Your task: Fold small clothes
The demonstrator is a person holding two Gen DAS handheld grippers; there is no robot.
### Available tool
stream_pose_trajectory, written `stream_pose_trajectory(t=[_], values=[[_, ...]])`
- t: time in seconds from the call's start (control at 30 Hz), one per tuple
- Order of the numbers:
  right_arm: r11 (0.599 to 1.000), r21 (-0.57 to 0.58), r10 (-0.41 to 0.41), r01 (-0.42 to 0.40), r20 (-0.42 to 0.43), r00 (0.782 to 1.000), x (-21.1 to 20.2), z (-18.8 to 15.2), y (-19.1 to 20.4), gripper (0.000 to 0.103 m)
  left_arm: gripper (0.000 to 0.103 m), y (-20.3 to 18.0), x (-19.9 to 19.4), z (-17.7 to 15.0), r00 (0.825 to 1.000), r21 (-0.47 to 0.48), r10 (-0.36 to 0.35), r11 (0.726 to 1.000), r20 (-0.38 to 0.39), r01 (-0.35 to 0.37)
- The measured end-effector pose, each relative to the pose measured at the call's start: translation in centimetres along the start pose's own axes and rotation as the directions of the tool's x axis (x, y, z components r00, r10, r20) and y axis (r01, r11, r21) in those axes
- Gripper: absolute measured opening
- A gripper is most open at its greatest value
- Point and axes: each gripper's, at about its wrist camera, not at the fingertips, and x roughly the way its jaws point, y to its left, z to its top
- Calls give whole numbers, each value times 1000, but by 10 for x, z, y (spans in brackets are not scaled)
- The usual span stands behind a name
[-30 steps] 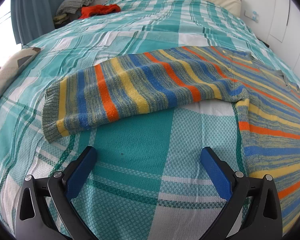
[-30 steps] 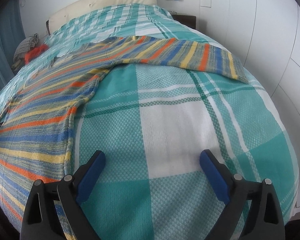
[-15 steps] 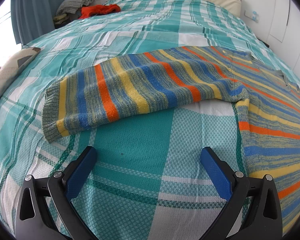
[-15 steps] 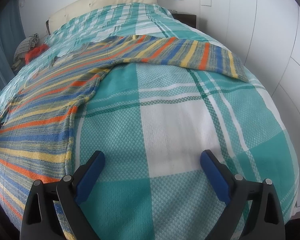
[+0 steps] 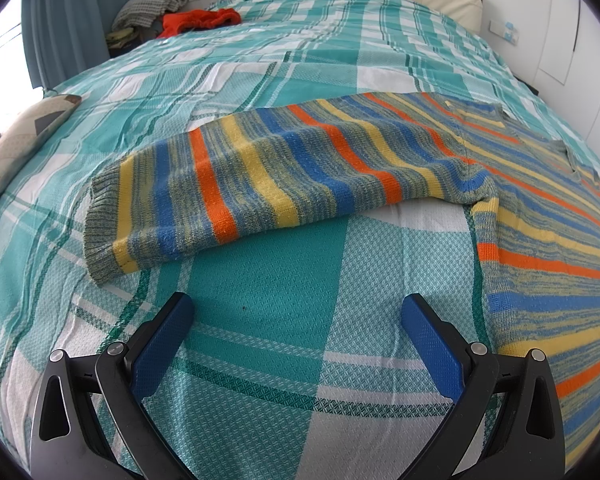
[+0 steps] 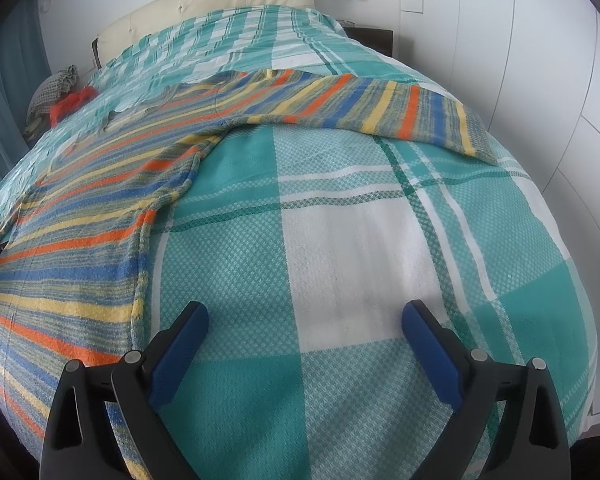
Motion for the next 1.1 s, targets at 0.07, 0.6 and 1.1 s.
stream_pose_trajectory(t=[0.07,0.6,1.1], values=[[1000,0,0,0,0,1000,0,0,0,97,103,0,0,0,1000,0,0,1000,0,0],[1000,0,-1,1,0,1000,0,0,0,98,103,0,0,0,1000,0,0,1000,0,0],[1000,-1,-2,2,1,1000,0,0,1,99,103,0,0,0,1000,0,0,1000,0,0]])
